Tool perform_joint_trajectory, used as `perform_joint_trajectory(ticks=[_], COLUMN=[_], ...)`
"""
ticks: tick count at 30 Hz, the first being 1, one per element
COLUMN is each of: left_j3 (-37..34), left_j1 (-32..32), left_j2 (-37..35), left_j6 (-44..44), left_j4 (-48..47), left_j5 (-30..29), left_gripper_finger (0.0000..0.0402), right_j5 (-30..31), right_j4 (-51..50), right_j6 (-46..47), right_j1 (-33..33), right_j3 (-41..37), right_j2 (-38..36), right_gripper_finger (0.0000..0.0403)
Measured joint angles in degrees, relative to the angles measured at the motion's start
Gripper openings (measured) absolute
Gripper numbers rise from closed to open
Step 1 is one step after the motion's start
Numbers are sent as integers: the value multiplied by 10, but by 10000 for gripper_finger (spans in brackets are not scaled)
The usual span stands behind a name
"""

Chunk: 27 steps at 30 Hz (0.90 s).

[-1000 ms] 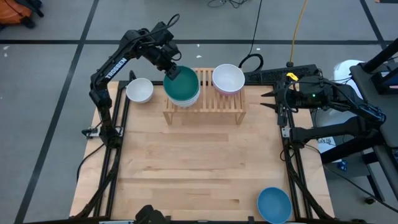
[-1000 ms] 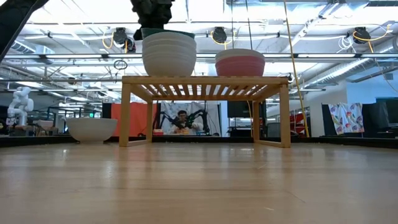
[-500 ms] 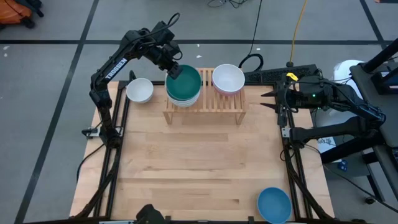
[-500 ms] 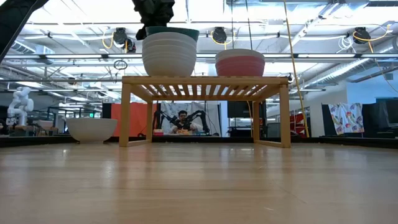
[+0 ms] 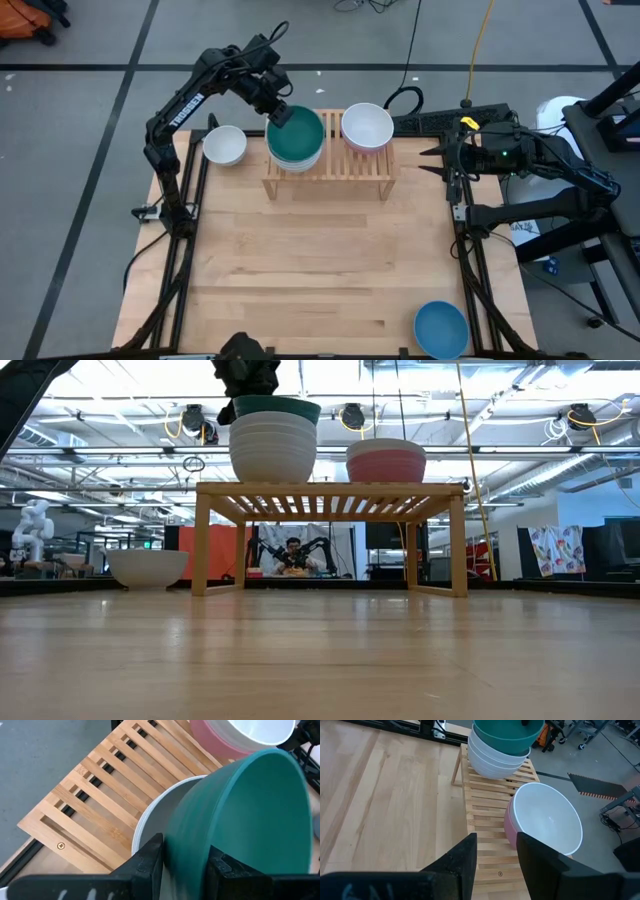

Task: Place and stack bowls onto a shelf
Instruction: Stack the green bowl on top of the white bowl on the shelf

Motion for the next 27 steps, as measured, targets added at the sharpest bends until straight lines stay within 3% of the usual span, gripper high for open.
perform_joint_trajectory(ticks=[17,27], left_j3=[0,0], left_j1=[-3,-1], left_j2=[0,0], left_j6=[32,41], left_j4=[-1,3], left_j5=[-2,-49], left_gripper_finger=[88,88], right_j5=[0,0], right_j4=[0,1], right_j6=[-2,-2], right_j1=[0,0], right_j3=[0,0], right_j2=[0,0], right_gripper_finger=[132,132])
